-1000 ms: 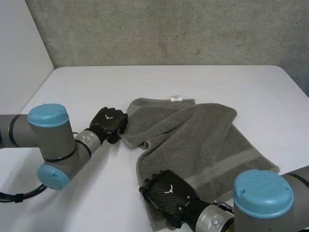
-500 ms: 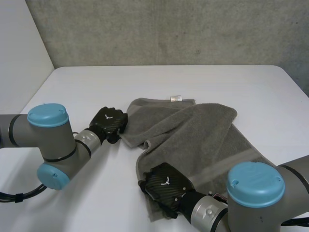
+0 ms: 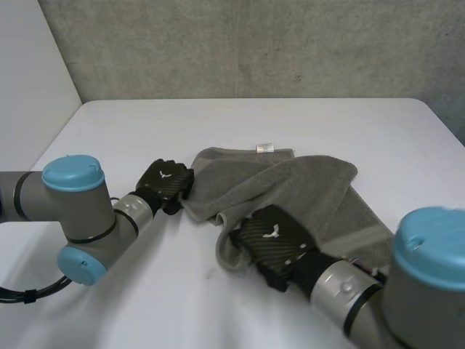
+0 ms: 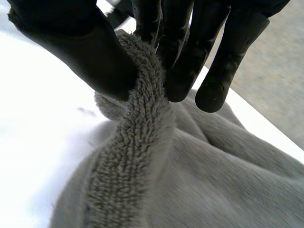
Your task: Fold the towel.
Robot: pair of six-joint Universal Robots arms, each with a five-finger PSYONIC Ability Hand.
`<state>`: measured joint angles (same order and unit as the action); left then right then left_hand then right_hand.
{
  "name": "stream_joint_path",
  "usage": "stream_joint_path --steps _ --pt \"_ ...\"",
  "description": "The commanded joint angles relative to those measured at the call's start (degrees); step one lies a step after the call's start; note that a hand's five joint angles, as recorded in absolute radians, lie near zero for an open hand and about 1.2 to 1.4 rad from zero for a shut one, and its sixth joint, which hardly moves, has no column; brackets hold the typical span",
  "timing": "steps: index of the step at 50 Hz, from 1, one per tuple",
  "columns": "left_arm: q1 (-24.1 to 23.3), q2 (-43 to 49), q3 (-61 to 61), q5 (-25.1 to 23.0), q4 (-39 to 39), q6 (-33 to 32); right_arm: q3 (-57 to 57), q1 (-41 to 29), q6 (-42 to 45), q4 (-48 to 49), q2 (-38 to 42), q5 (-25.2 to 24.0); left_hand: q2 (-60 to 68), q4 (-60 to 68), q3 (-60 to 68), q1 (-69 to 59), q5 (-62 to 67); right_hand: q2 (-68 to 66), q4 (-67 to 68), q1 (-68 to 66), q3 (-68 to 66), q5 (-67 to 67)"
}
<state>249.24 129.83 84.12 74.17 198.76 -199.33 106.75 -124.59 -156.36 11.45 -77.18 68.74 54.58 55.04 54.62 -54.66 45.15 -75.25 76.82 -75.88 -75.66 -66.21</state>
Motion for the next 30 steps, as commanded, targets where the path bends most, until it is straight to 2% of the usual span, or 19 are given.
stream_joint_path --steps 1,2,6,15,17,18,19,20,21,22,24,28,30 --pt "-0.3 0.3 -0.9 0.0 0.0 0.0 -0.1 10.4 5.6 -8.7 -4.3 -0.1 -12.7 -13.1 -12.7 12.8 -13.3 -4.8 3.2 -4.1 -4.3 -3.8" --pt "-0.4 0.4 -1.1 0.0 0.0 0.0 -0.1 13.0 8.2 -10.0 -4.5 -0.2 -18.1 -18.5 -18.1 18.2 -18.6 -4.8 3.2 -4.1 -4.3 -3.8" --pt "-1.0 0.6 -1.4 -0.1 0.0 0.0 0.2 17.5 13.3 -12.1 -4.9 -0.6 -20.8 -21.3 -20.9 20.9 -21.4 -4.8 3.2 -4.1 -4.3 -3.8" --pt "-3.1 3.4 -3.7 -0.1 0.0 0.0 0.5 20.8 13.5 -12.2 -6.0 -1.1 -19.5 -19.9 -19.5 19.6 -20.0 -4.8 3.2 -4.1 -4.3 -3.8" --pt "-3.8 4.4 -4.7 -0.1 0.0 0.0 0.5 21.2 13.4 -12.1 -6.0 -1.1 -10.1 -10.6 -10.2 10.2 -10.7 -4.8 3.2 -4.1 -4.3 -3.8" --pt "-3.8 4.4 -4.7 -0.1 0.0 0.0 0.5 21.7 13.3 -11.8 -6.0 -1.1 -10.1 -10.5 -10.1 10.1 -10.6 -4.8 3.2 -4.1 -4.3 -3.8" --pt "-3.9 4.8 -5.3 -0.1 -0.1 0.0 0.5 21.7 13.3 -11.8 -6.0 -1.1 0.3 -0.2 0.2 -0.2 -0.3 -4.8 3.2 -4.1 -4.3 -3.8" --pt "-3.9 4.8 -5.3 -0.1 -0.1 0.0 0.4 22.0 13.2 -11.7 -6.1 -1.0 0.4 -0.1 0.3 -0.3 -0.2 -4.8 3.2 -4.1 -4.3 -3.8" --pt "-4.0 5.2 -6.0 0.0 -0.2 0.0 0.0 22.5 13.1 -11.6 -6.3 -1.0 17.5 17.1 17.5 -17.4 17.0 -4.8 3.2 -4.1 -4.3 -3.8" --pt "-4.0 5.2 -6.6 0.1 -0.2 0.0 0.0 22.5 13.1 -11.6 -6.3 -1.0 25.3 24.9 25.3 -25.3 24.8 -4.8 3.2 -4.1 -4.3 -3.8" --pt "-4.0 4.9 -7.3 0.5 -0.5 0.0 -0.4 23.0 13.0 -11.6 -7.1 -0.9 25.4 25.0 25.4 -25.3 24.9 -4.8 3.2 -4.1 -4.3 -3.8" --pt "-4.2 2.6 -7.9 4.4 -0.9 0.0 -2.8 25.4 12.7 -11.4 -11.7 -0.4 25.4 25.0 25.4 -25.3 24.9 -4.8 3.2 -4.1 -4.3 -3.8" --pt "-3.9 -3.1 -7.3 9.9 -1.7 0.1 -3.9 26.7 12.7 -11.4 -13.2 -0.3 25.4 25.0 25.4 -25.3 24.9 -4.8 3.2 -4.1 -4.3 -3.8"
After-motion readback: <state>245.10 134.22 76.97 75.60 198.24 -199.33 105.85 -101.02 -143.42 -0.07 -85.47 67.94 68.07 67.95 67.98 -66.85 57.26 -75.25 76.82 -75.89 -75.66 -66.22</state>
